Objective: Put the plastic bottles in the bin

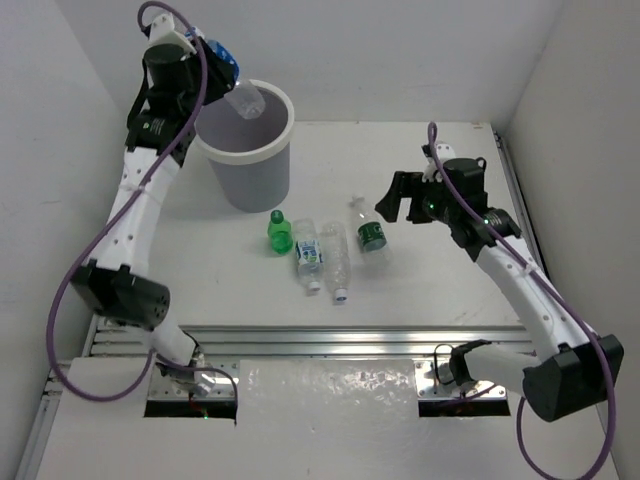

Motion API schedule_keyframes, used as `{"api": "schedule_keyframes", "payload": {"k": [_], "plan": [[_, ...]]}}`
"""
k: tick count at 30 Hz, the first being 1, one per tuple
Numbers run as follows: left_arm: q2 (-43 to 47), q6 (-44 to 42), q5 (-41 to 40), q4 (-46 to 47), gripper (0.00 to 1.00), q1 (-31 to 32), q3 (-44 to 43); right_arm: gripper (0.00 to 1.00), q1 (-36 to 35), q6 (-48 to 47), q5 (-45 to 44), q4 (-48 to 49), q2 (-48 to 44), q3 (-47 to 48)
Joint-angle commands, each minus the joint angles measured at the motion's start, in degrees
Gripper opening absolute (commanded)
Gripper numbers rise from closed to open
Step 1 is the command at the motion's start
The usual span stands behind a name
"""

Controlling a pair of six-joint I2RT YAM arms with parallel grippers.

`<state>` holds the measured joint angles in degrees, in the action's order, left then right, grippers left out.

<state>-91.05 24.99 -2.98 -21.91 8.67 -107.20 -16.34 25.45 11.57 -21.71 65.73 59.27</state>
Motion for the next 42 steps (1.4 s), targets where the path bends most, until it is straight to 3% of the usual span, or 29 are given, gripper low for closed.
{"api": "schedule_keyframes", "payload": {"k": [1, 3, 4, 6, 11, 13, 15, 18, 19, 22, 24, 26, 30, 32, 37, 42], "plan": [[-9.8, -4.5, -8.9, -6.6, 0.12, -0.2, -8.0, 0.99, -0.1, -4.2, -7.6, -3.0, 4.1, -0.2], [-17.5, -4.7, -8.9, -12.9, 0.35, -0.8, -18.2, 0.99, -0.2, -5.3, -8.3, -3.1, 8.3, 0.2], [-21.1, -4.9, -7.8, -14.5, 0.62, -1.1, -23.2, 0.99, -0.2, -5.8, -8.1, -4.4, 10.1, 0.9], [-21.7, -4.3, -6.6, -16.5, 0.83, -1.4, -23.7, 0.99, -1.2, -7.0, -7.6, -6.2, 19.7, 5.0], [-14.8, -2.9, -6.9, -13.4, 0.96, -1.4, -14.7, 0.99, -4.7, -8.8, -9.7, -6.8, 29.8, 9.6], [-12.3, -2.6, -7.6, -14.4, 0.99, -1.4, -13.0, 0.97, -5.7, -9.4, -11.1, -7.9, 33.8, 11.7], [-7.2, -1.9, -6.0, -15.4, 0.99, -1.4, -9.0, 0.88, -6.0, -9.2, -11.1, -7.8, 38.1, 12.2], [3.3, -1.2, 1.4, -11.0, 1.00, -1.0, 3.4, 0.56, -6.1, -8.6, -10.9, -6.0, 41.0, 10.8], [8.7, -1.2, 3.8, -9.1, 1.00, -0.8, 7.2, 0.50, -6.1, -8.4, -10.9, -5.6, 41.2, 10.3], [15.3, -1.0, 10.9, -4.3, 1.00, 2.9, 18.9, 0.16, -6.1, -6.9, -12.7, -3.6, 37.2, 6.6], [18.8, -1.5, 15.7, -2.2, 1.00, 7.5, 24.7, 0.11, -6.2, -5.9, -11.9, 1.7, 28.8, 0.7], [20.7, -1.9, 22.7, 2.5, 1.00, 10.3, 30.5, 0.10, -6.1, -6.4, -5.7, 10.4, 21.7, -7.2], [21.3, 0.4, 37.3, 11.7, 1.00, 15.1, 38.2, 0.10, -5.5, -6.6, 20.4, 24.3, 2.9, -16.5], [20.0, 1.4, 40.2, 15.2, 1.00, 17.0, 40.6, 0.10, -5.4, -5.6, 26.5, 26.5, -0.3, -16.7], [19.2, 1.3, 38.3, 20.8, 1.00, 21.6, 42.2, 0.10, -5.6, -0.4, 38.1, 33.7, -6.8, -16.8], [18.9, 4.8, 45.2, 30.4, 1.00, 22.8, 43.7, 0.11, -6.3, 3.3, 41.9, 35.9, -8.7, -15.3]]}}
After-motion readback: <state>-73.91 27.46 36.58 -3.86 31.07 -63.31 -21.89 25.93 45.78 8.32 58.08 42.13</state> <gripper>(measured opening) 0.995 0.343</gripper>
